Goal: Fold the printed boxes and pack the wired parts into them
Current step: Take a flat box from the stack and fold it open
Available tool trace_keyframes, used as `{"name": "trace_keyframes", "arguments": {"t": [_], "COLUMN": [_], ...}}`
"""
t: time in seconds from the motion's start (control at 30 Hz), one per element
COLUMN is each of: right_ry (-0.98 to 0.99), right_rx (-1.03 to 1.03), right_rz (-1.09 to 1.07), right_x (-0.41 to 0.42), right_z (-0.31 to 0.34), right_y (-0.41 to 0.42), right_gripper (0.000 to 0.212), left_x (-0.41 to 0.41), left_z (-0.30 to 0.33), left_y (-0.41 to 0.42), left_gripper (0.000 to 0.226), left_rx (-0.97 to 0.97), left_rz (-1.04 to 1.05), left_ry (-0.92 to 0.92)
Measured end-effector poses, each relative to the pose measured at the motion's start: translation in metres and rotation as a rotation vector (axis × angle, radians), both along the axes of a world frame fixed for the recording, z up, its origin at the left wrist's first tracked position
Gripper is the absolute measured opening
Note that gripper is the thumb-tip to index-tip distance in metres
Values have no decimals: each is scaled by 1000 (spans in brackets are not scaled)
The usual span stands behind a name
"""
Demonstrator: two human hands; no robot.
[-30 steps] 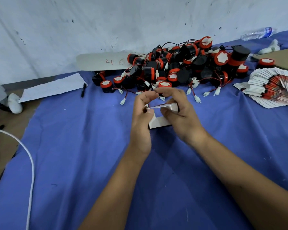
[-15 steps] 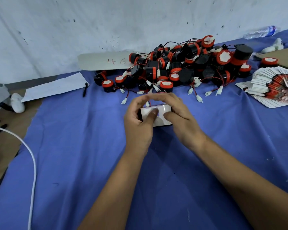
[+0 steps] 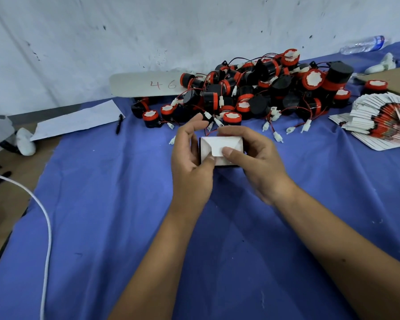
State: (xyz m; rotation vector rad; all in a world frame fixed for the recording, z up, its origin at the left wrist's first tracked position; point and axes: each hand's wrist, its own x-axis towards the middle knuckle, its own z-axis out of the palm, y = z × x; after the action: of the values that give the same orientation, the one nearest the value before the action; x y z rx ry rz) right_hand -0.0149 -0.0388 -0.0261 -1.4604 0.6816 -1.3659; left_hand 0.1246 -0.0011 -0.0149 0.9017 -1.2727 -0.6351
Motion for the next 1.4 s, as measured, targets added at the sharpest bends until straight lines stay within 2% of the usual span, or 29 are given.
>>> {"name": "trace_keyframes", "arguments": {"t": [0.07,0.13,0.2,0.23,0.3,0.43,0.57,0.9,0.97,1.07,1.13,1.4], "right_ry": [-42,-77,-57,-34,37,236,251,261,234,16,-3,41], "right_rx": [14,33,29,29,16,-112,-83,-7,32,204,238,198], "right_rz": [-68,-126,-159,-157,-131,-178,-252,-302,-223,122,237,106], "right_x": [0,0,0,1,2,7,6,4,0,-13,-19,-16], "right_z": [1,1,0,0,1,4,4,2,4,12,15,10], "right_y": [-1,-2,-2,-1,1,5,6,3,0,-3,-4,-3], "right_gripper": [33,38,42,43,42,33,27,29,32,44,46,43], "left_x": [3,6,5,4,4,11,13,11,12,14,16,18], "left_z": [-1,-8,-17,-21,-22,-17,-16,-20,-20,-20,-20,-21], "left_y": [0,0,-3,-3,-5,-6,-6,-10,-10,-10,-11,-13], "left_gripper": [65,70,94,106,109,86,83,80,84,84,83,82], "left_rx": [21,29,52,72,62,-33,-60,-146,-163,-202,-223,-223], "left_rz": [23,99,125,143,229,310,247,240,234,231,239,286], "left_ry": [-82,-305,-498,-531,-540,-569,-595,-670,-665,-681,-710,-745]}}
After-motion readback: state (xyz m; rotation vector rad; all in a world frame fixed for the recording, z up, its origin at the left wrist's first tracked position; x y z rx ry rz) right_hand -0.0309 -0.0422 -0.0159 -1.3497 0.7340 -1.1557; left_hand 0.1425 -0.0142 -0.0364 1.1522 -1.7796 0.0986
